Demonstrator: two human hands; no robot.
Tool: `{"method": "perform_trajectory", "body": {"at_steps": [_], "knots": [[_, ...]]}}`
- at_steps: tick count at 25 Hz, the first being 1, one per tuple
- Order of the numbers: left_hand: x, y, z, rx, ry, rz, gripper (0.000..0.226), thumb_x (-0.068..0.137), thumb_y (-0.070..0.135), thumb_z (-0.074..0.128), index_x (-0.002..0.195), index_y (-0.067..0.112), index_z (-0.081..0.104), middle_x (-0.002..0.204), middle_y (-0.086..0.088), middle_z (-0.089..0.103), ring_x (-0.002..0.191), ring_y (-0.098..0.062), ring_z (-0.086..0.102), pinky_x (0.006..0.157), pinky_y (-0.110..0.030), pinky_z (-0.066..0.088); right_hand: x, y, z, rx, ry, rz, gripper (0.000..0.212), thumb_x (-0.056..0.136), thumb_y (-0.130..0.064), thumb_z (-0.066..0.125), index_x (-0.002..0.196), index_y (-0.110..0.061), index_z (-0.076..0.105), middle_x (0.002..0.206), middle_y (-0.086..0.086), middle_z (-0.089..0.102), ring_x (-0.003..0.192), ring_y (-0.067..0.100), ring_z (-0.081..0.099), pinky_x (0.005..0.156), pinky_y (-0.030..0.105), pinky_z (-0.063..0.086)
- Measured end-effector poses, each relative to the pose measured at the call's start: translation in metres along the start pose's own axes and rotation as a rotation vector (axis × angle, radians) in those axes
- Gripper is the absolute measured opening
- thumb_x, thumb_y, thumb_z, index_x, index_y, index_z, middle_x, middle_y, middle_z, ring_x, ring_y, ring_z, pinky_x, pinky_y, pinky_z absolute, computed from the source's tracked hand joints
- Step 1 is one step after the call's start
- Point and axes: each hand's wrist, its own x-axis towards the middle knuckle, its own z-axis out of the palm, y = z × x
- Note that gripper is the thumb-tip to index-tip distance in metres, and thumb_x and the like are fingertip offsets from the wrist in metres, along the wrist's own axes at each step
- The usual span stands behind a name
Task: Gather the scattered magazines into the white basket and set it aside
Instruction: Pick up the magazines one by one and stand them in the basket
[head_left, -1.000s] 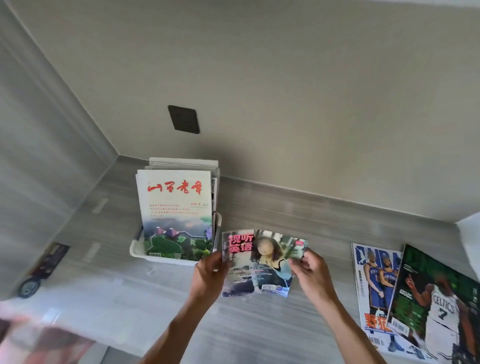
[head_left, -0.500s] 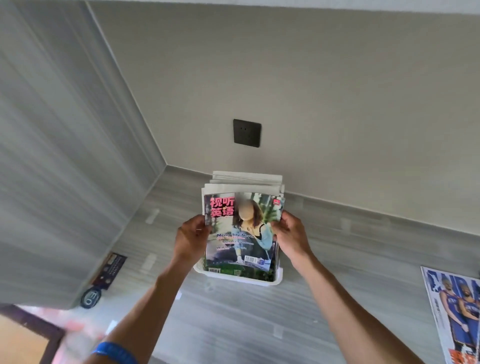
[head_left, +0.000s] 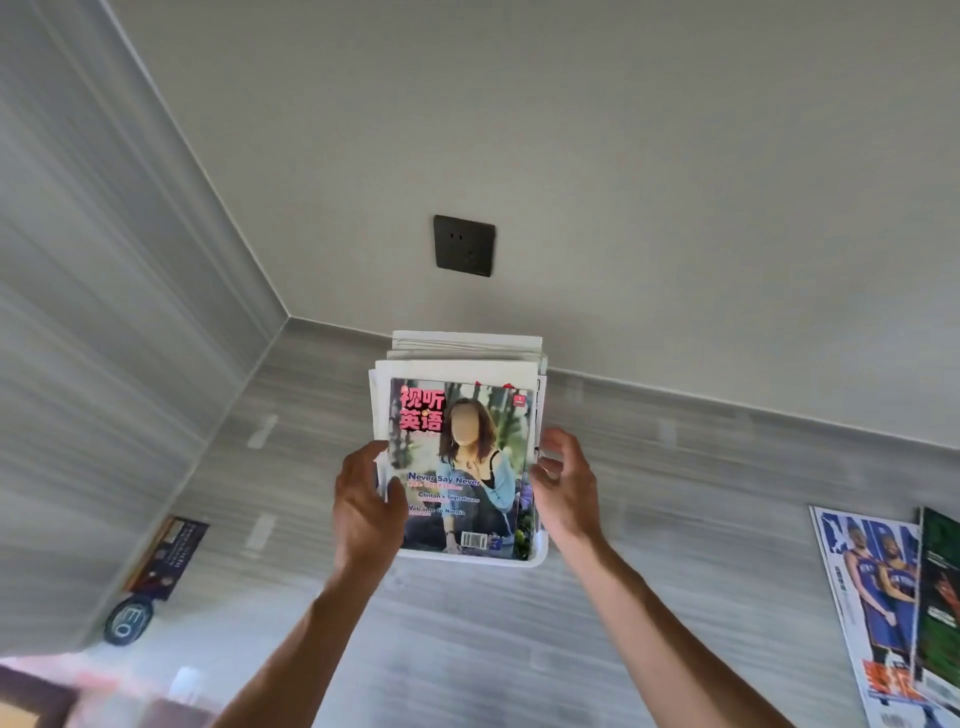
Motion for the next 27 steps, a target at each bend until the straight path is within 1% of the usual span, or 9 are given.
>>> {"method": "perform_trajectory", "body": {"at_steps": [3, 5, 8, 12, 16, 20, 22, 24, 27], "knots": [[-0.045, 0.04, 0.023, -0.044, -0.217, 0.202, 0.046, 0.085, 0.0, 0.052, 0.129, 0.01, 0.054, 0.125, -0.009, 0.062, 0.112, -0.024, 0.06, 0.094, -0.042, 0.053, -0.015, 0.029, -0.045, 0.005, 0.041, 0.086, 0.034, 0.088, 0.001, 0.061, 0.113, -0.021, 0.06, 0.114, -0.007, 0.064, 0.093, 0.013, 0.065, 0.069, 0.01, 0.046], [-0.072, 0.063, 0.051, -0.061, -0.484, 0.187, 0.056, 0.088, 0.006, 0.053, 0.141, 0.02, 0.045, 0.141, -0.003, 0.054, 0.125, -0.02, 0.054, 0.102, -0.041, 0.048, -0.03, 0.055, -0.082, -0.039, 0.073, 0.162, 0.033, 0.088, 0.003, 0.056, 0.11, -0.02, 0.063, 0.116, 0.001, 0.067, 0.091, 0.019, 0.066, 0.068, 0.019, 0.048], [-0.115, 0.106, 0.114, -0.075, -0.723, 0.162, 0.068, 0.087, 0.006, 0.057, 0.148, 0.025, 0.034, 0.15, 0.0, 0.043, 0.136, -0.016, 0.044, 0.109, -0.04, 0.042, -0.058, 0.104, -0.172, -0.166, 0.17, 0.289, 0.034, 0.085, -0.001, 0.056, 0.116, -0.015, 0.062, 0.117, 0.009, 0.068, 0.087, 0.02, 0.065, 0.076, 0.027, 0.05], [-0.171, 0.166, 0.19, -0.083, -0.904, 0.139, 0.07, 0.088, 0.01, 0.059, 0.149, 0.032, 0.031, 0.151, 0.006, 0.042, 0.137, -0.011, 0.041, 0.112, -0.04, 0.038, -0.088, 0.163, -0.298, -0.345, 0.256, 0.436, 0.04, 0.086, -0.008, 0.057, 0.126, -0.014, 0.057, 0.125, 0.012, 0.065, 0.108, 0.028, 0.063, 0.093, 0.035, 0.05], [-0.223, 0.209, 0.248, -0.053, -1.023, 0.154, 0.069, 0.091, 0.016, 0.058, 0.148, 0.038, 0.028, 0.152, 0.008, 0.04, 0.137, -0.011, 0.04, 0.112, -0.041, 0.038, -0.09, 0.204, -0.397, -0.373, 0.422, 0.496, 0.041, 0.084, -0.012, 0.06, 0.125, -0.012, 0.055, 0.125, 0.013, 0.064, 0.109, 0.03, 0.063, 0.092, 0.039, 0.051], [-0.258, 0.228, 0.283, 0.006, -1.079, 0.141, 0.066, 0.09, 0.019, 0.057, 0.146, 0.043, 0.03, 0.15, 0.01, 0.043, 0.135, -0.009, 0.043, 0.111, -0.038, 0.039, -0.076, 0.243, -0.446, -0.707, 0.236, 0.544, 0.074, 0.087, -0.032, 0.065, 0.146, -0.008, 0.026, 0.153, 0.014, 0.035, 0.134, 0.03, 0.041, 0.105, 0.043, 0.041], [-0.266, 0.229, 0.288, 0.045, -1.087, 0.125, 0.064, 0.09, 0.022, 0.058, 0.144, 0.044, 0.032, 0.146, 0.011, 0.047, 0.132, -0.009, 0.046, 0.108, -0.037, 0.041, -0.083, 0.255, -0.442, -0.902, 0.061, 0.555, 0.085, 0.09, -0.053, 0.053, 0.152, -0.011, 0.013, 0.162, 0.011, 0.015, 0.146, 0.031, 0.022, 0.117, 0.049, 0.028], [-0.268, 0.23, 0.292, 0.074, -1.061, 0.112, 0.061, 0.09, 0.021, 0.059, 0.142, 0.043, 0.036, 0.141, 0.009, 0.051, 0.127, -0.011, 0.049, 0.105, -0.038, 0.044, -0.096, 0.259, -0.424, -1.021, -0.047, 0.463, 0.091, 0.088, -0.066, 0.044, 0.154, -0.011, 0.011, 0.164, 0.01, 0.01, 0.147, 0.032, 0.019, 0.118, 0.052, 0.022], [-0.27, 0.23, 0.295, 0.128, -1.051, 0.107, 0.055, 0.09, 0.021, 0.059, 0.14, 0.037, 0.042, 0.137, 0.006, 0.056, 0.119, -0.011, 0.053, 0.1, -0.037, 0.046, -0.123, 0.255, -0.367, -0.985, -0.175, 0.303, 0.089, 0.087, -0.066, 0.042, 0.153, -0.015, 0.01, 0.164, 0.011, 0.009, 0.144, 0.035, 0.022, 0.117, 0.057, 0.016]]}}
